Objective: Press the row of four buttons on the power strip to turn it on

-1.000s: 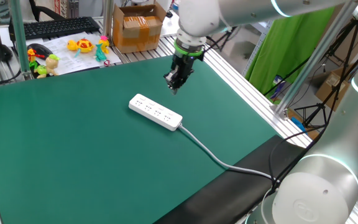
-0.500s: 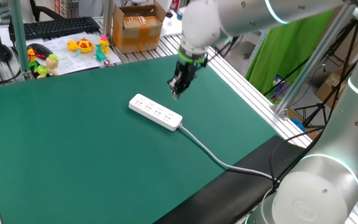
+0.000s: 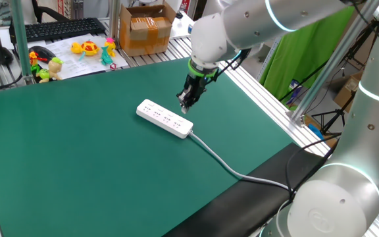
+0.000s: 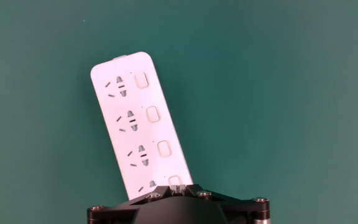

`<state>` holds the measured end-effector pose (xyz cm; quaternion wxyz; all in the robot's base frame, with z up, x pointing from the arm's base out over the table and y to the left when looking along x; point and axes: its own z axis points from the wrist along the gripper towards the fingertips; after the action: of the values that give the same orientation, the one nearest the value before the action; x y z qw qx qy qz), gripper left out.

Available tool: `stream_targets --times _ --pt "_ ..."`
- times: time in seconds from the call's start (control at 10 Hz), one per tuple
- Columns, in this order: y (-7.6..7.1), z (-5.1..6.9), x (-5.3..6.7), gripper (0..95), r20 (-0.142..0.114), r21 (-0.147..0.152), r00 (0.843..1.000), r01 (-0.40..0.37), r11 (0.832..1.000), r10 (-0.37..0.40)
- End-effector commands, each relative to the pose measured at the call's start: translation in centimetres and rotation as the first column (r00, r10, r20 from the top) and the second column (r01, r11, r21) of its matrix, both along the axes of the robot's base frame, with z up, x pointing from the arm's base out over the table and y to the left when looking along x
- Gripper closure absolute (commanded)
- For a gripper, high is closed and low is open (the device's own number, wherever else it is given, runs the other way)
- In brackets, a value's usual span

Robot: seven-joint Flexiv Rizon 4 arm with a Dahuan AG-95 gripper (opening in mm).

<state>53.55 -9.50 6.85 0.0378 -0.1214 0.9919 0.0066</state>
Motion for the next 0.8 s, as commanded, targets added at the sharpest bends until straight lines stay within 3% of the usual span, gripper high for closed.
stream_targets --times 0.1,0.5,0.7,0.8 --pt "0.0 -0.43 -0.1 95.0 0.012 0.006 1.0 0.0 1.0 0.0" --pt "0.05 -0.64 -0.2 95.0 0.003 -0.001 1.0 0.0 1.0 0.0" --pt "0.05 -0.64 -0.2 95.0 -0.018 -0.006 1.0 0.019 1.0 -0.019" --pt "0.05 -0.64 -0.2 95.0 -0.042 -0.006 0.999 0.032 0.999 -0.032"
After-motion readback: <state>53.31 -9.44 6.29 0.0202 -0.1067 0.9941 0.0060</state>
